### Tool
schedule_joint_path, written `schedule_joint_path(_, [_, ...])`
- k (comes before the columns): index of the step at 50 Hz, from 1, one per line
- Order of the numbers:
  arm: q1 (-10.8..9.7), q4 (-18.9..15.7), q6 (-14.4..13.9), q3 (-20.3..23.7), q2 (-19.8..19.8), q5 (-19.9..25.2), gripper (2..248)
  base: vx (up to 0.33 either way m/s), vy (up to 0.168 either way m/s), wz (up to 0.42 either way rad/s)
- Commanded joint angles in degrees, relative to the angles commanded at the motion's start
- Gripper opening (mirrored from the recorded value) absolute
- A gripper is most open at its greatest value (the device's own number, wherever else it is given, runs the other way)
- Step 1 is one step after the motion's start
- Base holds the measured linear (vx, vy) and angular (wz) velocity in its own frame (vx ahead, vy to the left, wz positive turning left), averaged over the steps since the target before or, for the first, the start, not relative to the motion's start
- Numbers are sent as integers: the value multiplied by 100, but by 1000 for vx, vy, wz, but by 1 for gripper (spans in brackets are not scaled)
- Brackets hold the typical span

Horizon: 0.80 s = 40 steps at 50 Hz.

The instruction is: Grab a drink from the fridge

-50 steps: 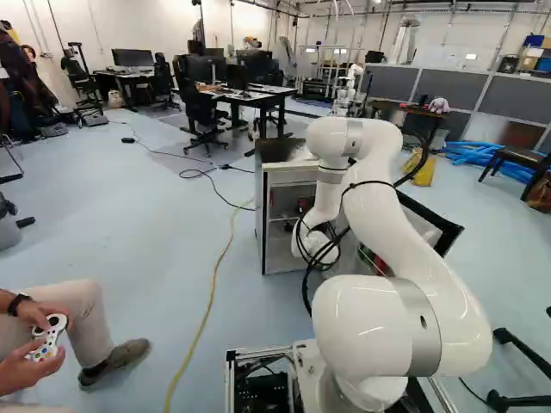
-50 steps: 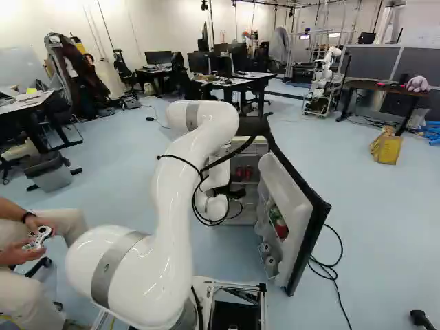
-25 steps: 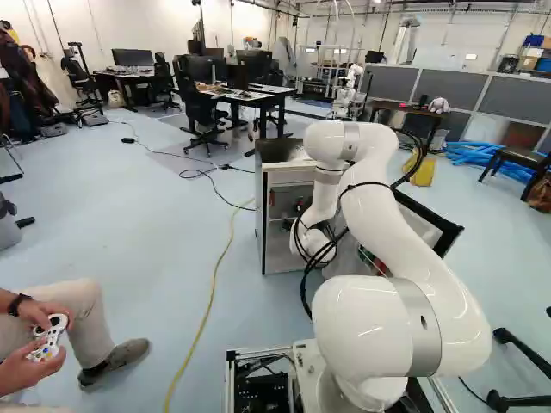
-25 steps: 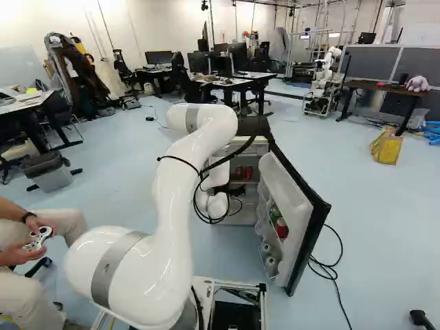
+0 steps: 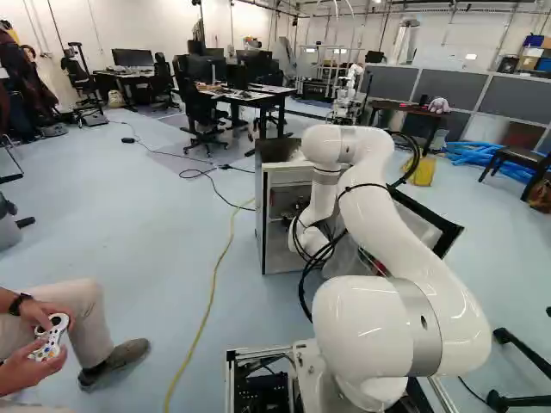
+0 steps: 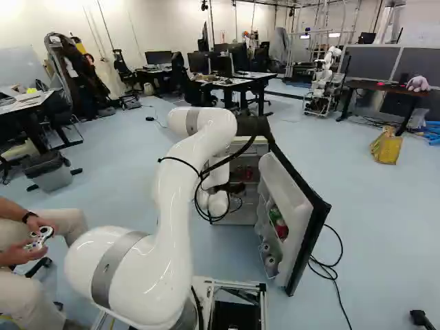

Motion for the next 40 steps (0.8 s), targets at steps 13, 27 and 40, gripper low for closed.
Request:
schedule_joint_path(13, [5,0,0,-207,-102,0,247,0,0,0])
schedule_joint_path(27, [-7,0,0,-413,-205,0,247,0,0,0])
schedule_joint_path(40, [-12,0,0,-500,-249,0,247,0,0,0])
